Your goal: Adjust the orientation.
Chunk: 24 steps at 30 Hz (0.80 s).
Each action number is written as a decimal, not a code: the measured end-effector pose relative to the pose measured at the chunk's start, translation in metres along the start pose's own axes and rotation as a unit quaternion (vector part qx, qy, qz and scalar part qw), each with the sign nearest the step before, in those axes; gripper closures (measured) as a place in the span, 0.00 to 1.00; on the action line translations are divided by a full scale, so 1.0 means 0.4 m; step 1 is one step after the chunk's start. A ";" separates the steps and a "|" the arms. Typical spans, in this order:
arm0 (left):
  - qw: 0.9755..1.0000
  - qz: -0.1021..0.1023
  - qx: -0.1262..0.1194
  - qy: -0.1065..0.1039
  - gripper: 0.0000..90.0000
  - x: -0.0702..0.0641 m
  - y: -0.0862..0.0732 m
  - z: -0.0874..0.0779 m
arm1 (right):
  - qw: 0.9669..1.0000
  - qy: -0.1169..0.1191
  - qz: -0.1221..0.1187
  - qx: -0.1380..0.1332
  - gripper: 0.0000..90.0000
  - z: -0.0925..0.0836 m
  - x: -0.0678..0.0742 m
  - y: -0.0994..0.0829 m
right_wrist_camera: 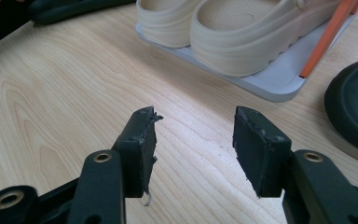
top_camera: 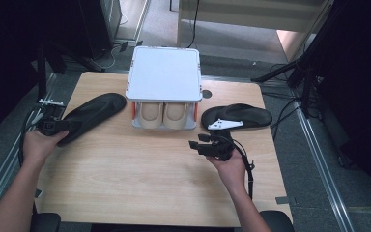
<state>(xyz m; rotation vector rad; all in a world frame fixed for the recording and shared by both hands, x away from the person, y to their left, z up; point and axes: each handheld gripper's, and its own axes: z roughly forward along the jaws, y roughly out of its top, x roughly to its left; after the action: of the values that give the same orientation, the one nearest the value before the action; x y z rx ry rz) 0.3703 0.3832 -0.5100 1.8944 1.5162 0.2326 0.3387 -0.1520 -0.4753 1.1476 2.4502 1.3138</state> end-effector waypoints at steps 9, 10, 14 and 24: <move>1.000 0.014 0.017 -0.015 1.00 -0.058 -0.009 0.005 | 1.000 0.003 -0.001 0.000 0.56 0.000 0.002 0.005; 1.000 0.013 0.017 -0.017 1.00 -0.065 -0.010 0.008 | 1.000 0.004 0.000 -0.001 0.56 0.000 0.002 0.005; 0.999 0.020 0.024 -0.027 1.00 -0.093 -0.010 0.015 | 1.000 0.005 0.000 -0.002 0.56 -0.002 0.001 0.006; 0.998 0.021 0.029 -0.043 1.00 -0.157 0.000 0.044 | 1.000 0.006 0.001 -0.005 0.56 -0.006 0.000 0.007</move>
<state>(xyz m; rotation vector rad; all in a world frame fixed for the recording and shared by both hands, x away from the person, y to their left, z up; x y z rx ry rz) 0.3607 0.3188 -0.5060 1.9577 1.4424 0.1249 0.3392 -0.1525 -0.4719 1.1442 2.4484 1.3365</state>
